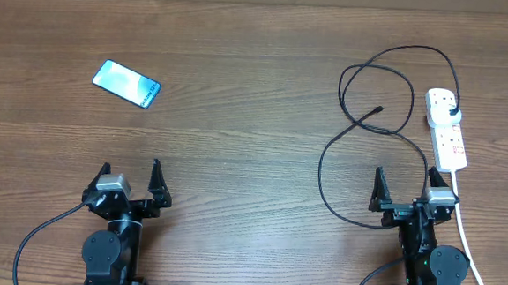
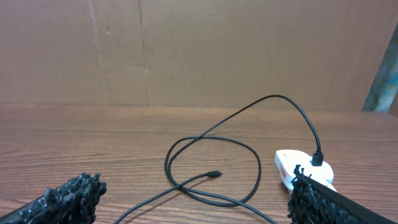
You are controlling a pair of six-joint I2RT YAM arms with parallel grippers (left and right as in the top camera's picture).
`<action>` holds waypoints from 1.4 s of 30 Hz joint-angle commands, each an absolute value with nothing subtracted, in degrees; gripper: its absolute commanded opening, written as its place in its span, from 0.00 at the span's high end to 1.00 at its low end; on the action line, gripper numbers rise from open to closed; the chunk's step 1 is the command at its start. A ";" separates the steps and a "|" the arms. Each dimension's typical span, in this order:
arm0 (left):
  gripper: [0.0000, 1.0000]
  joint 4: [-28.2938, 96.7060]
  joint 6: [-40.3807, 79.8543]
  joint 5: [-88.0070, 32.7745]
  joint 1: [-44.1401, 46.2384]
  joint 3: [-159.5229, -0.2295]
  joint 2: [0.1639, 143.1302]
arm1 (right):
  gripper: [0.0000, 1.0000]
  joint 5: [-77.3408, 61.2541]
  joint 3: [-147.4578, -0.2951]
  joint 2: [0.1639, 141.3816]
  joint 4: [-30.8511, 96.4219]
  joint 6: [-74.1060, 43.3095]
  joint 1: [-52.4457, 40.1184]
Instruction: Plug charger to phone and switch on socket
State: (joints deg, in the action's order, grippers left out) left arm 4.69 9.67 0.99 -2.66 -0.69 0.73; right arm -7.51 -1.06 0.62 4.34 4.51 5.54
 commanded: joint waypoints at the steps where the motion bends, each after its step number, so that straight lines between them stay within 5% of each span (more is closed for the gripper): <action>1: 0.00 5.87 11.40 0.30 -2.61 -3.49 0.25 | 0.00 -7.81 -0.45 0.16 3.95 4.36 5.65; 15: 0.00 24.16 15.68 13.89 -2.61 -25.34 3.31 | 0.00 -7.81 -0.45 0.16 3.95 4.36 5.65; 26: 0.00 26.39 15.42 19.81 -2.59 -47.37 31.59 | 0.00 -7.81 -0.45 0.16 3.95 4.36 5.65; 33: 0.00 37.36 14.90 13.10 -2.59 -65.39 50.06 | 0.00 -7.79 -0.45 0.16 3.95 4.36 5.65; 37: 0.00 45.30 14.81 -2.04 -2.59 -70.85 56.40 | 0.00 -7.81 -0.45 0.16 3.95 4.36 5.65; 42: 0.00 44.25 14.94 -3.75 -2.63 -71.13 60.77 | 0.00 -7.81 -0.45 0.16 3.95 4.36 5.65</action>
State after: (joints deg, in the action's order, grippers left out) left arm 44.64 14.87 2.00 -2.66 -69.56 58.96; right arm -7.51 -1.06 0.62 4.19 4.49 5.54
